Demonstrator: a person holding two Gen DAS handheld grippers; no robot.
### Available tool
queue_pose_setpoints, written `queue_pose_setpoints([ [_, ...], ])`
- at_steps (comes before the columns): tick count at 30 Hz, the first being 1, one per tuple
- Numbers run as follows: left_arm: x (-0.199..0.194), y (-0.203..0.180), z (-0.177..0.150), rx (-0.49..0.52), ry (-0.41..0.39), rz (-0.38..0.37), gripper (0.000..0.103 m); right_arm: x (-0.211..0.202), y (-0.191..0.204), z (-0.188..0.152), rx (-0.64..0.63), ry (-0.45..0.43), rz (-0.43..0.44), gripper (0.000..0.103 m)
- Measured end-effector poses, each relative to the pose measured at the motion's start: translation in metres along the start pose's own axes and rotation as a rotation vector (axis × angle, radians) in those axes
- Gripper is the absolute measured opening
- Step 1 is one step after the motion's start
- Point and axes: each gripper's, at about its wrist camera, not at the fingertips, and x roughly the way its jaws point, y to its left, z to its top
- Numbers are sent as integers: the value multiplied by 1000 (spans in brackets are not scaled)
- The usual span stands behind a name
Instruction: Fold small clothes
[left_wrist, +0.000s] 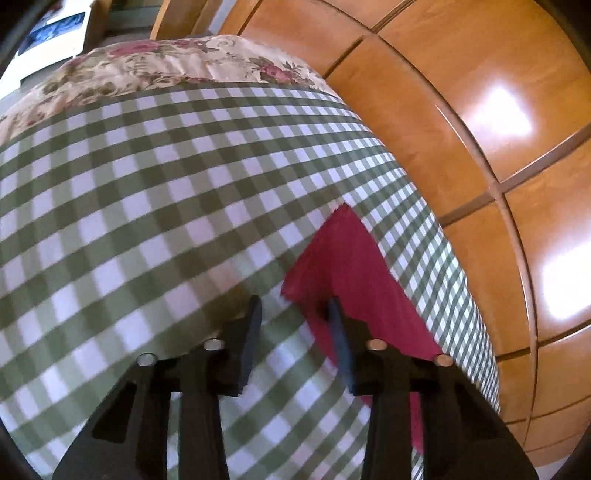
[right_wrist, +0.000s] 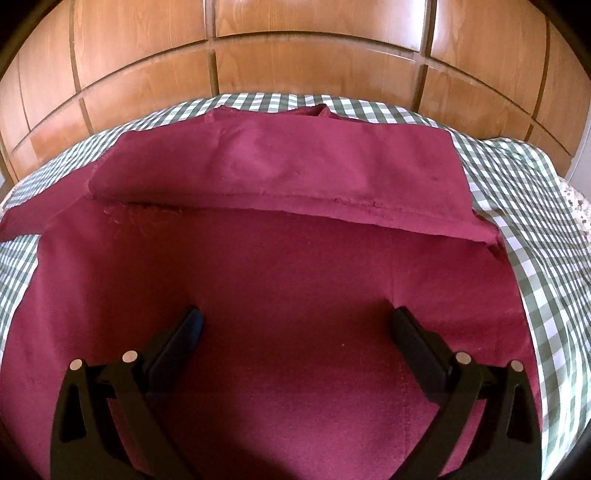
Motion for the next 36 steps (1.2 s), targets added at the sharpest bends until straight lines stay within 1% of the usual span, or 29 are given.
queue_pose_setpoints([
  [2, 3, -4, 3, 13, 4, 1, 8, 0, 0, -1, 0, -1, -2, 101],
  [3, 3, -8, 4, 27, -3, -2, 6, -1, 0, -1, 0, -2, -2, 101],
  [5, -11, -25, -2, 86, -38, -45, 6, -1, 0, -1, 1, -3, -1, 101],
  [9, -39, -62, -26, 190, -66, -149, 6, 0, 0, -1, 3, -4, 3, 101],
  [11, -52, -89, -47, 257, -68, -211, 6, -1, -1, -1, 6, -5, 6, 101],
  [12, -56, -98, -54, 279, -65, -230, 6, -1, -1, -1, 6, -5, 7, 101],
  [14, -62, -125, -79, 352, -53, -269, 6, -1, -1, -1, 6, -6, 7, 101],
  [16, -63, -153, -107, 428, -32, -304, 6, -1, -1, -1, 8, -6, 10, 101],
  [19, -57, -189, -149, 527, 20, -346, 6, -1, -2, -1, 9, -6, 11, 101],
  [21, -48, -212, -180, 598, 62, -353, 6, -1, -2, -1, 10, -7, 13, 101],
  [22, -43, -219, -191, 611, 84, -362, 6, -1, -2, -1, 12, -7, 14, 101],
  [24, -30, -233, -214, 646, 131, -360, 6, -1, -2, 0, 12, -3, 14, 101],
  [27, -17, -244, -241, 696, 178, -324, 7, -3, 1, 5, 0, 22, 4, 101],
  [28, -18, -244, -246, 706, 181, -328, 12, -4, 0, 8, 8, 34, 15, 100],
  [29, -22, -244, -251, 720, 182, -336, 21, -5, 0, 11, 21, 40, 38, 94],
  [30, -25, -242, -253, 735, 169, -337, 28, -9, 1, 16, 44, 43, 90, 89],
  [31, -29, -238, -254, 743, 146, -327, 46, -12, 4, 21, 59, 44, 136, 87],
  [32, -32, -235, -253, 739, 126, -322, 58, -14, 8, 25, 73, 45, 189, 82],
  [33, -38, -226, -251, 727, 105, -327, 58, -16, 16, 32, 93, 53, 270, 80],
  [34, -40, -220, -250, 720, 103, -324, 58, -17, 25, 38, 108, 63, 349, 79],
  [35, -42, -212, -246, 709, 99, -310, 58, -16, 32, 43, 115, 74, 403, 76],
  [36, -43, -201, -241, 693, 92, -290, 58, -14, 46, 51, 124, 95, 476, 73],
])
